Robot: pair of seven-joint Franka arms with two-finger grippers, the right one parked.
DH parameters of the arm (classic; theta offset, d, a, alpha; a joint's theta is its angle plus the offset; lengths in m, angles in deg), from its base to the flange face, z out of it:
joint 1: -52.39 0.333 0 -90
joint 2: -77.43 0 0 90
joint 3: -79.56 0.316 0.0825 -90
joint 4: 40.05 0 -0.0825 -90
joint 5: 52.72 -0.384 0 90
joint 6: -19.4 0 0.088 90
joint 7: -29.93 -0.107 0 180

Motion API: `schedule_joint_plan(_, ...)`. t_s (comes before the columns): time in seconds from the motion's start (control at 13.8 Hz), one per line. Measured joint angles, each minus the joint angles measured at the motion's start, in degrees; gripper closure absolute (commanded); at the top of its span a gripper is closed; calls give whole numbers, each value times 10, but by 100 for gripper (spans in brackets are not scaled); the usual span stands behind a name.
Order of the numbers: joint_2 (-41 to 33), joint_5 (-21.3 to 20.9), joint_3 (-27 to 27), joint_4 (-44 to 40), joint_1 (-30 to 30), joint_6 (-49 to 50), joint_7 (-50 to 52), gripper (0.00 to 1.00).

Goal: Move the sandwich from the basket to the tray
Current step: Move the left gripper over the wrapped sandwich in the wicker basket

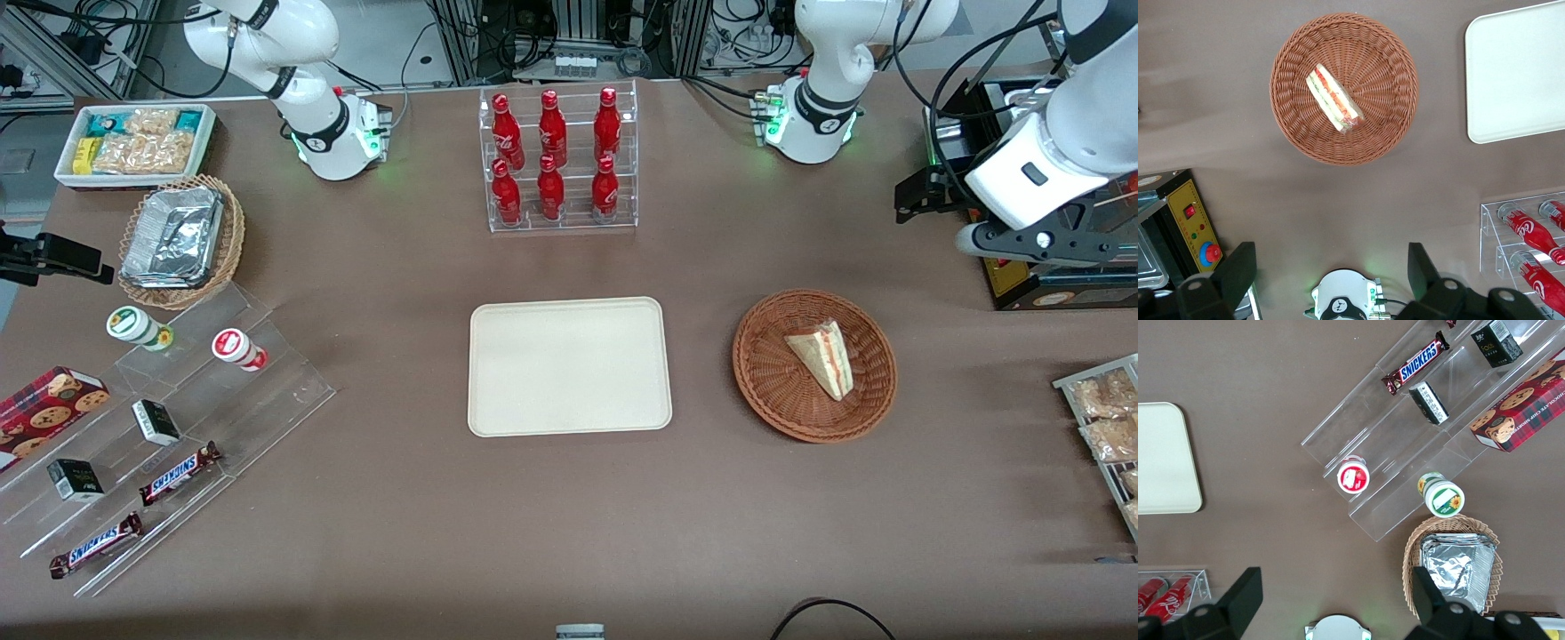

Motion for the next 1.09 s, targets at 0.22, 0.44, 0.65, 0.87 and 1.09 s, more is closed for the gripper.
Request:
schedule_joint_plan(0.22,8,0,0,0,0,-9,0,0)
schedule_joint_plan(0.44,40,0,-1,2,0,-24,0,0)
schedule_joint_plan(0.65,66,0,-1,45,0,-96,3,0)
schedule_joint_plan(0.87,57,0,-1,127,0,-195,12,0)
schedule_joint_plan(1.09,38,0,-1,227,-1,-314,33,0)
